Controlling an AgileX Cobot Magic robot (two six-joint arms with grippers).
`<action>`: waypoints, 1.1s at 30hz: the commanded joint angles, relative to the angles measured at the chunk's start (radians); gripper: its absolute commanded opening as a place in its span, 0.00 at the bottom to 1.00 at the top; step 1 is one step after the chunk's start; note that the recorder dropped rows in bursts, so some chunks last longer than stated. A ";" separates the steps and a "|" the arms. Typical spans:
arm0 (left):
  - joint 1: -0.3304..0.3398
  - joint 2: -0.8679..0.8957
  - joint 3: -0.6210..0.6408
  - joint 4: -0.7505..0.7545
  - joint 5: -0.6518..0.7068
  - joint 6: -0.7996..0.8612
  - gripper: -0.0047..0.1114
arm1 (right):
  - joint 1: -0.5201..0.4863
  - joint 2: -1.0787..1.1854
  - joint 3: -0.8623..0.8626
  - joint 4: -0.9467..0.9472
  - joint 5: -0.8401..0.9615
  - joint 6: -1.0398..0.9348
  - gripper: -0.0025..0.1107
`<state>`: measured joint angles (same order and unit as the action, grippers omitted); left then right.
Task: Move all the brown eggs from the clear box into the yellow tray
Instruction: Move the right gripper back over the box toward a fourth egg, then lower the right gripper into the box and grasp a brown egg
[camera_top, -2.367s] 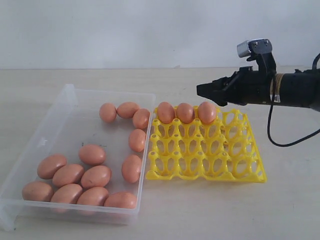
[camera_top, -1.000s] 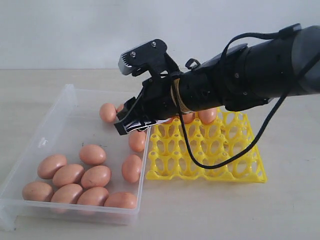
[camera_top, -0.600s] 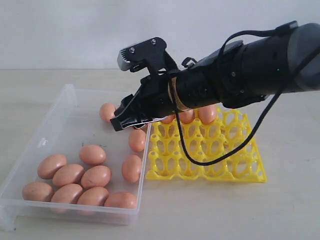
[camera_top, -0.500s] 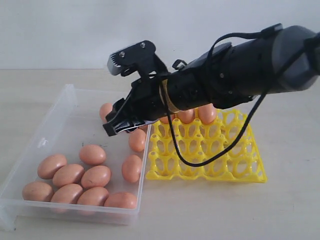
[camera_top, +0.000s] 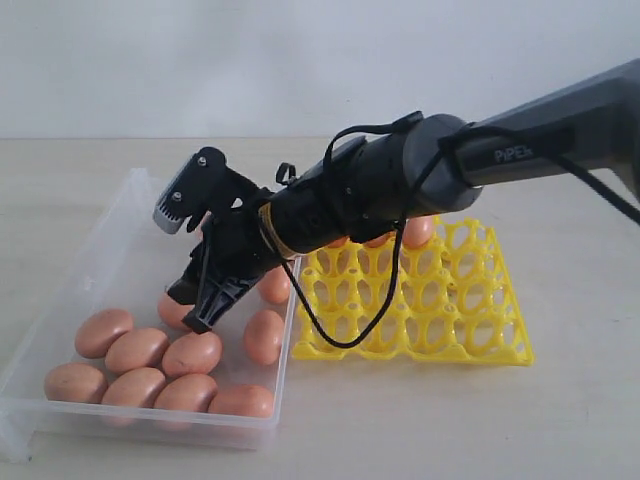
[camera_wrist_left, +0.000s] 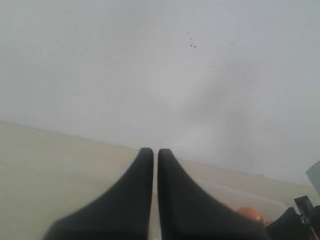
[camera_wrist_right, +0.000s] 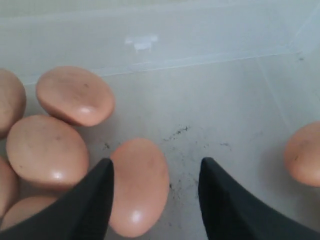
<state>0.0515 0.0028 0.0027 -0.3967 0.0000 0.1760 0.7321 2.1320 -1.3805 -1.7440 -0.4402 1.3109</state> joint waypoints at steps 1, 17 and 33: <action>-0.004 -0.003 -0.003 -0.005 0.000 0.006 0.07 | 0.017 0.024 -0.027 0.000 0.041 -0.068 0.42; -0.004 -0.003 -0.003 -0.005 0.000 0.006 0.07 | 0.066 0.062 -0.029 0.000 0.249 0.000 0.42; -0.004 -0.003 -0.003 -0.005 0.000 0.006 0.07 | 0.066 -0.116 -0.027 0.000 0.174 0.204 0.42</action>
<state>0.0515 0.0028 0.0027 -0.3967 0.0000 0.1760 0.7976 2.0260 -1.4057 -1.7444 -0.2624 1.4952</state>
